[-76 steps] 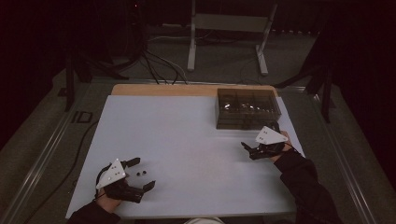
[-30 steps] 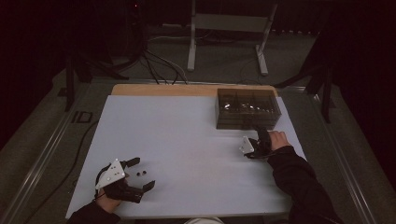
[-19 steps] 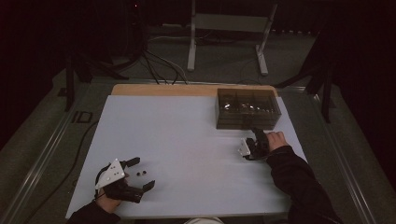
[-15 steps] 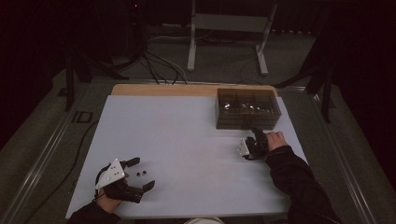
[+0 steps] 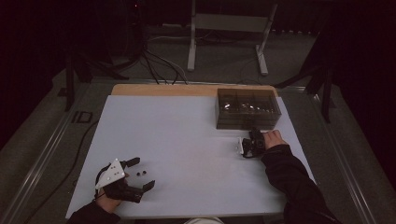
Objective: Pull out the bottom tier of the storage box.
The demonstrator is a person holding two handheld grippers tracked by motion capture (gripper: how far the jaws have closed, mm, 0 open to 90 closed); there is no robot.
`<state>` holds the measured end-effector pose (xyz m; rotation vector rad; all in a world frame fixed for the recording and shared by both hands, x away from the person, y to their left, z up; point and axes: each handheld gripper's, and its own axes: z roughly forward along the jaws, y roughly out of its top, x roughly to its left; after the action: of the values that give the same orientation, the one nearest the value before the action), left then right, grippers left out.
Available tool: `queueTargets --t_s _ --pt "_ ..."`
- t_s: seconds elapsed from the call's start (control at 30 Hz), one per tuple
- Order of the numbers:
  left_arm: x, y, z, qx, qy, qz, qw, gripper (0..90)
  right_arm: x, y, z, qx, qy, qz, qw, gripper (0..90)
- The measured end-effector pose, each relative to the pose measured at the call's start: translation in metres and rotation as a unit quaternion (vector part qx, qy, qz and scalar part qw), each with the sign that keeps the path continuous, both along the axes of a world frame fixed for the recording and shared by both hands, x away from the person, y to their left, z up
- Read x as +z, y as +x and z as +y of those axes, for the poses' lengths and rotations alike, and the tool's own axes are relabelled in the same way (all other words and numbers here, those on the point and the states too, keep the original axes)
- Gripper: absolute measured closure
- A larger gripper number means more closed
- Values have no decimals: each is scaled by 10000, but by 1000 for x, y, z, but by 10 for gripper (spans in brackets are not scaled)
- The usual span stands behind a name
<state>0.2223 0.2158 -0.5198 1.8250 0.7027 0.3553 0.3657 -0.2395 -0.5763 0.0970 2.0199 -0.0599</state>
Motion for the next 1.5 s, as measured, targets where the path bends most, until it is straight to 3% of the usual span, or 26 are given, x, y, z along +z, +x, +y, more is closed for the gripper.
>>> queueTargets --t_s 0.4,0.5,0.93,1.5 --pt "0 0 0 4 14 4 10000 9 -7 6 4 -34 -50 -40 10000 752" --pt "0 0 0 3 -2 -15 10000 9 -9 7 5 -32 -156 -113 9998 764" --pt "-1 0 0 2 36 24 10000 9 -8 4 5 -31 87 -218 9997 797" --pt "-1 0 0 4 49 2 10000 9 -7 -17 0 33 264 -146 9995 794"
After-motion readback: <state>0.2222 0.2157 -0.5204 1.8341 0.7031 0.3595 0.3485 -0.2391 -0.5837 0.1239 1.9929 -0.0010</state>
